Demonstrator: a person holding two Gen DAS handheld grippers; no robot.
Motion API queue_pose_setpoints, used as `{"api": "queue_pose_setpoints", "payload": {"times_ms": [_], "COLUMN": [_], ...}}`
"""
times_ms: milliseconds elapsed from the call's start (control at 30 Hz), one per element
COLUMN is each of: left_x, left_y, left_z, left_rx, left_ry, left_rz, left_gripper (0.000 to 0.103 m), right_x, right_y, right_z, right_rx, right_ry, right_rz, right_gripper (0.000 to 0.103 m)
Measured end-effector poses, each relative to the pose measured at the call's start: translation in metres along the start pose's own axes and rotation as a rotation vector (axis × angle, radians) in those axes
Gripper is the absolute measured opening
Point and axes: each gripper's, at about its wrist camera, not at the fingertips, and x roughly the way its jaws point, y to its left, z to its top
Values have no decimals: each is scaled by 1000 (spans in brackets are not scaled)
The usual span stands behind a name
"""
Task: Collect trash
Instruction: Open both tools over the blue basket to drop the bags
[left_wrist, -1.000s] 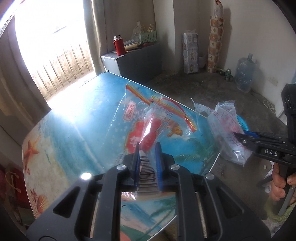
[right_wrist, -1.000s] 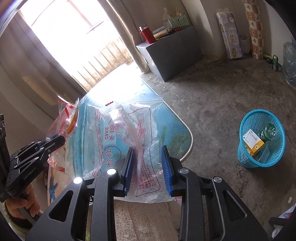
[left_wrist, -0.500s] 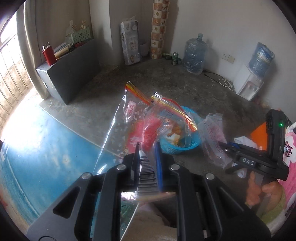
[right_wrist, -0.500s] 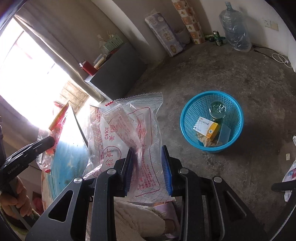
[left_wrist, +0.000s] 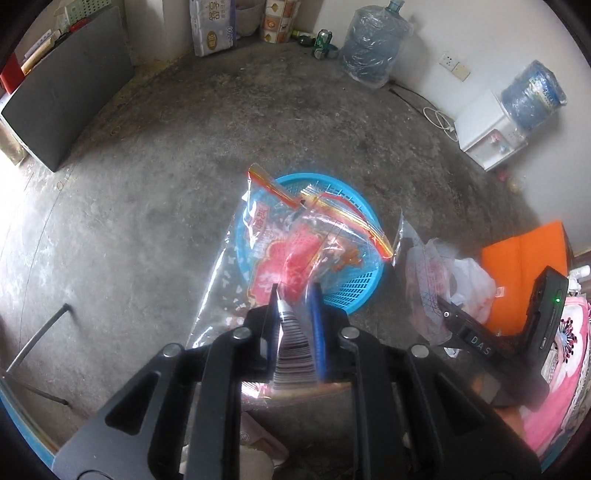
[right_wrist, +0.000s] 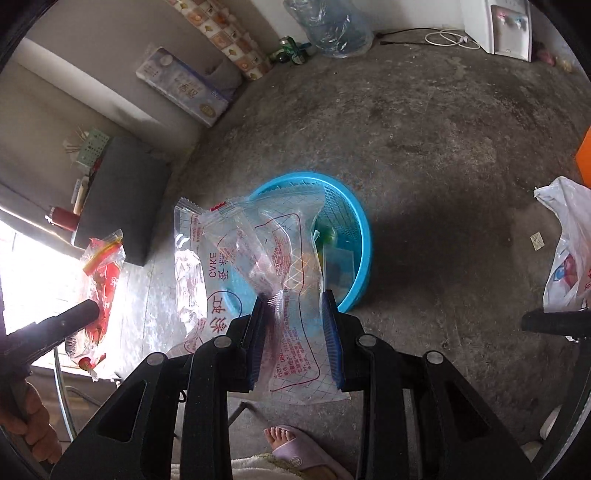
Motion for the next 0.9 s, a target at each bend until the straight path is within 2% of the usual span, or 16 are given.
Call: {"api": "queue_pose_setpoints", "payload": {"times_ms": [133,200,333,433,533,633,900], "left_x": [39,53,77,80,71,50,-44], "left_y": [5,5,8,16,25,26,8], "left_z": [17,24,31,32,33,36,31], "left_rx": [-36,-39,-58,-111,-139,-137,-80], "left_ry": [21,5,6,11,-8,-61,-252], "left_rz": [-13,-9,-4,-35,-64,-74,-106], "left_gripper": [18,35,58,61,62,62,66], "right_x": [38,59,98,112,112,108,70], "right_y": [-4,-4,-5,-7,-7,-6,-17], "right_z": [14,18,18,15,13,14,29], "right_rx": [37,50,45,50,35,27,93], "right_ry": [2,15,60,76,65,41,-93], "right_rz": [-64,-83,-107,-101,-93,-89,-55], "right_gripper": [31,35,42,48,55,60,65]}}
